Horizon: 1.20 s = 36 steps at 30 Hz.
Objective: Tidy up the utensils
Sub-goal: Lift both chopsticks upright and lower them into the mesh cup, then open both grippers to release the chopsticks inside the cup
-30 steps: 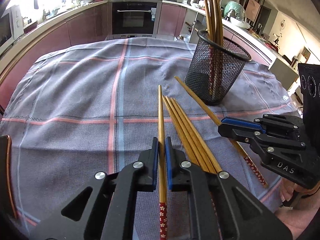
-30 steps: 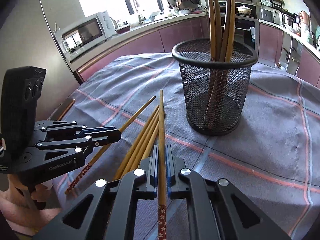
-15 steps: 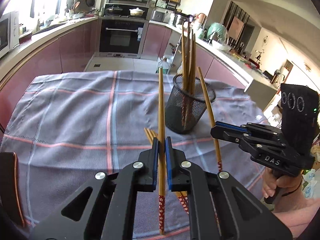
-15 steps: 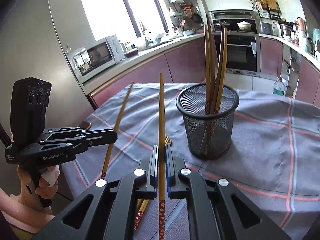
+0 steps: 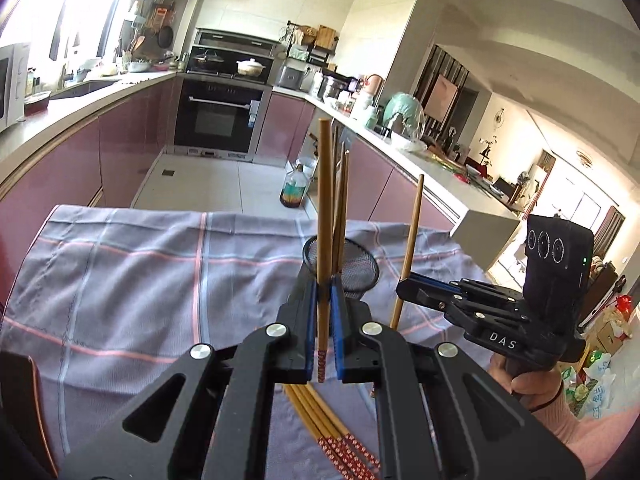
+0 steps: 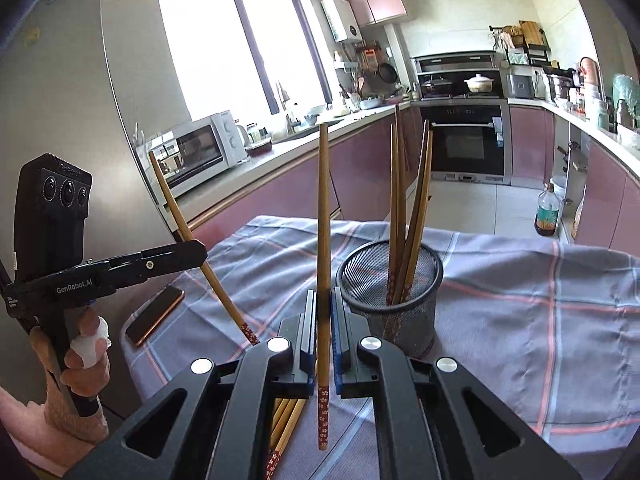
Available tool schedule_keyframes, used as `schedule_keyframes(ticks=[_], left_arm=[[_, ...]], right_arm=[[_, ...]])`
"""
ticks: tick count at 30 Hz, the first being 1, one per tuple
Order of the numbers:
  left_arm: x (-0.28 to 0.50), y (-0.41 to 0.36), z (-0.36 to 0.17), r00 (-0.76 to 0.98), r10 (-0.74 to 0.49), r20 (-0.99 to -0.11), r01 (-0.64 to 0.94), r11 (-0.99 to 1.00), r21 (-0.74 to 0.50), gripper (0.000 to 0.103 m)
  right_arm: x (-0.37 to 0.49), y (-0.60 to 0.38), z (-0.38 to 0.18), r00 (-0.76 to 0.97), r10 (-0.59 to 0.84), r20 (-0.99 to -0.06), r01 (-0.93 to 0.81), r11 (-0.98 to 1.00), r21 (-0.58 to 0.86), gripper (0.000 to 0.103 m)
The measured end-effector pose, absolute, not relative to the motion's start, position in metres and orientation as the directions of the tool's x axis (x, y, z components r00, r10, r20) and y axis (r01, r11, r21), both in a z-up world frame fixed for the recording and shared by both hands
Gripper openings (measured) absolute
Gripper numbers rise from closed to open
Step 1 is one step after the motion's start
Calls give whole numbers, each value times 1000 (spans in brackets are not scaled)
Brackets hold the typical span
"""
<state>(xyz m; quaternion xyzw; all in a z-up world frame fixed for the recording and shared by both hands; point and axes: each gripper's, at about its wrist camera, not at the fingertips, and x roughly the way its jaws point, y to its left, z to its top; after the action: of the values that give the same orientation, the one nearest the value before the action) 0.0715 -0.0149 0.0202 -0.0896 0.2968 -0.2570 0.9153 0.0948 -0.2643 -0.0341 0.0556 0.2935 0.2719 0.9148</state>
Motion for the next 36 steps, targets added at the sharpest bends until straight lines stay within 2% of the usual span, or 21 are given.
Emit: schedule_keyframes(ticks=[22, 30, 36], left_arm=[[117, -45, 93, 750, -531, -395, 454, 847, -278, 7], [140, -66, 88, 758, -490, -431, 432, 872, -232, 7], [159, -73, 69, 740, -464, -487, 415, 885, -211, 7]], right_arm=[[125, -284, 25, 804, 471, -364, -429, 882, 194, 5], [145, -287, 26, 823, 449, -347, -404, 893, 198, 5], [160, -287, 10, 824, 420, -380, -372, 907, 197, 5]])
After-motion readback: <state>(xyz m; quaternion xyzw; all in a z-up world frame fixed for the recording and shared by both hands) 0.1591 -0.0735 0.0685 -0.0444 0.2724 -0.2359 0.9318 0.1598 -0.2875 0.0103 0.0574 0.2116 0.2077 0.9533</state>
